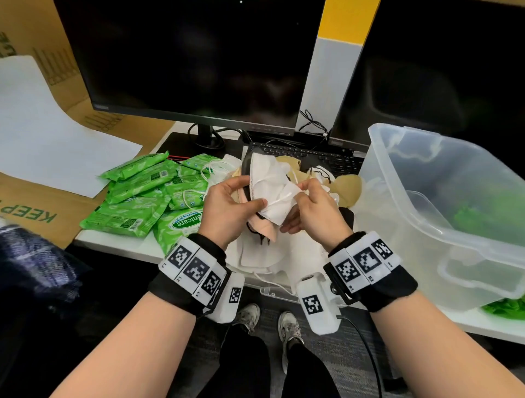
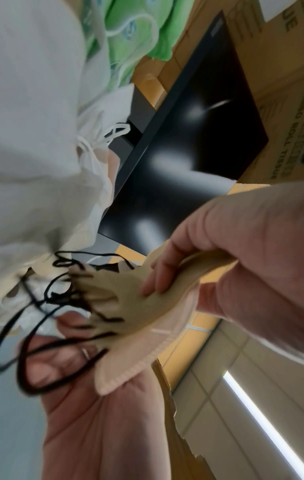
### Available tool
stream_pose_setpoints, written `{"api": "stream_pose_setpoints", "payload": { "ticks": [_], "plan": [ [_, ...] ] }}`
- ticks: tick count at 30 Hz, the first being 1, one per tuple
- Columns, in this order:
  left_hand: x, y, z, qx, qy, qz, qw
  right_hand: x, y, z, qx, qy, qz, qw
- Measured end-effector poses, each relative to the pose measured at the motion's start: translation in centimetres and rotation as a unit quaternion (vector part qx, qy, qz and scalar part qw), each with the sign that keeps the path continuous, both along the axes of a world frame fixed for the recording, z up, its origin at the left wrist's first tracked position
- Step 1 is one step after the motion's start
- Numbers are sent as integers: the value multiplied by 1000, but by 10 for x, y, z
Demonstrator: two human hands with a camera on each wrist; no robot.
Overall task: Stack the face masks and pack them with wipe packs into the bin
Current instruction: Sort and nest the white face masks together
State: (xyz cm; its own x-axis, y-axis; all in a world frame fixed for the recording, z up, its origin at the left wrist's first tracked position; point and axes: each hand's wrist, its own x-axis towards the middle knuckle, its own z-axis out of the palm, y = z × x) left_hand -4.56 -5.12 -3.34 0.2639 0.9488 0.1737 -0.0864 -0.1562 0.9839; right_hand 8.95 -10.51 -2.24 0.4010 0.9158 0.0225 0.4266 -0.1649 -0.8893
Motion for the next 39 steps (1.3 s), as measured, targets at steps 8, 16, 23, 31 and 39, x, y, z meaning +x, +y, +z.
{"api": "stream_pose_setpoints", "payload": {
  "ticks": [8, 16, 23, 31, 39],
  "plan": [
    [-8, 1, -3, 76, 7, -64, 995, 4, -12, 13, -11, -141, 12, 990],
    [-11, 0, 1, 73, 87, -127, 985, -5, -5, 26, 20, -173, 68, 982],
    [-19, 4, 3, 51, 64, -79, 993, 16, -9, 12, -51, -211, -16, 976],
    [-16, 0, 3, 98, 29, -141, 985, -4, -6, 25, 46, -198, 50, 978],
    [-18, 0, 2, 33, 49, -145, 988, -4, -9, 21, 92, -194, -4, 977]
  ]
}}
